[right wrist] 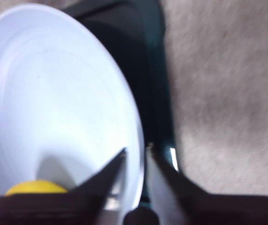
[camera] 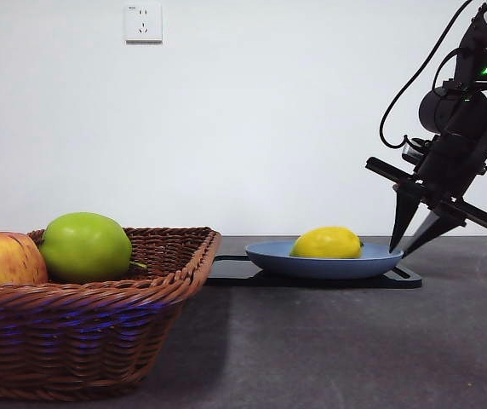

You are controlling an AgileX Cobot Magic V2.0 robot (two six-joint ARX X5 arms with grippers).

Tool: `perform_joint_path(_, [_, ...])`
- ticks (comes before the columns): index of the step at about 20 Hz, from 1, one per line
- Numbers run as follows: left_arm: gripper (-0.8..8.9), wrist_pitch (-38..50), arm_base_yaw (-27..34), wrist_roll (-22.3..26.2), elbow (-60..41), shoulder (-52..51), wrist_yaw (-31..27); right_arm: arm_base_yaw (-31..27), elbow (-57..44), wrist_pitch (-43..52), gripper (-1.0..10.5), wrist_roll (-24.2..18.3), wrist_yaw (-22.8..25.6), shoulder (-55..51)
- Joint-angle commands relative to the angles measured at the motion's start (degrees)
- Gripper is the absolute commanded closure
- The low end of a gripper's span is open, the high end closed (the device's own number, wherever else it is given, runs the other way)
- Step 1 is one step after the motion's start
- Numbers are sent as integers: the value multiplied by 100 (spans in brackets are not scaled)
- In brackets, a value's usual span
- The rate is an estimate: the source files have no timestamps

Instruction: Take the lemon from the basket,put the lemon in the plate,hand out the plate

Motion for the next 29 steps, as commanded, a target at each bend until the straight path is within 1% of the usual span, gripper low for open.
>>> perform_joint_path(1, [451,37,-52,-20,111,55,-11,-13,146,55,741,-70,140,81])
perform_joint_path(2, [451,37,-52,-17,111,55,-15,-28,146,55,730,-74,133,74])
perform_joint_path(5, [451,116,-52,-11,111,55,-33,-103,146,-173,726,-297,94,-162])
perform_joint_path(8, [452,365,-33,57,111,81,-90,-127,146,-756,728,-748,61,-772])
perform_joint_path(9, [452,435,9,142,111,96,-192,-122,146,-984,733,-933,-68,-1032])
perform_joint_path(10, [457,505,68,254,111,138,-302,-83,146,-1211,762,-1064,-210,-1309])
perform_joint_path(11, [490,533,149,352,111,160,-363,-4,146,-1421,805,-1196,-289,-1596])
perform_joint_path(12, [543,575,247,444,111,214,-387,74,146,-1609,845,-1355,-348,-1891])
perform_joint_path(15, [775,553,595,756,109,278,-448,479,146,-1895,933,-1700,-304,-2776])
perform_joint_path(16, [812,555,754,841,109,278,-448,682,144,-1910,945,-1729,-229,-3073])
perform_joint_path(17, [807,542,916,916,109,278,-446,905,144,-1910,945,-1722,37,-3362])
perform_joint_path(18, [807,487,1091,916,109,278,-446,1134,138,-1921,945,-1716,527,-3646])
perform_joint_path(20, [807,293,1530,916,105,275,-422,1663,79,-1897,945,-1646,1725,-4190])
perform_joint_path(21, [807,181,1770,918,101,249,-326,1967,-4,-1825,945,-1582,2297,-4474])
perform_joint_path(23, [807,247,2131,914,-28,92,70,2428,-341,-1469,945,-1499,3021,-5040])
perform_joint_path(24, [807,400,2238,911,-179,-52,170,2590,-564,-1255,945,-1453,3259,-5313])
perform_joint_path(26, [807,994,2369,870,-776,-557,162,2876,-1270,-549,945,-1416,3696,-5967])
perform_joint_path(27, [807,1405,2402,861,-1217,-901,162,2997,-1775,-44,945,-1416,3840,-6343])
perform_joint_path(29, [807,2133,2459,785,-2046,-1547,155,3123,-2673,737,944,-1419,3919,-6953])
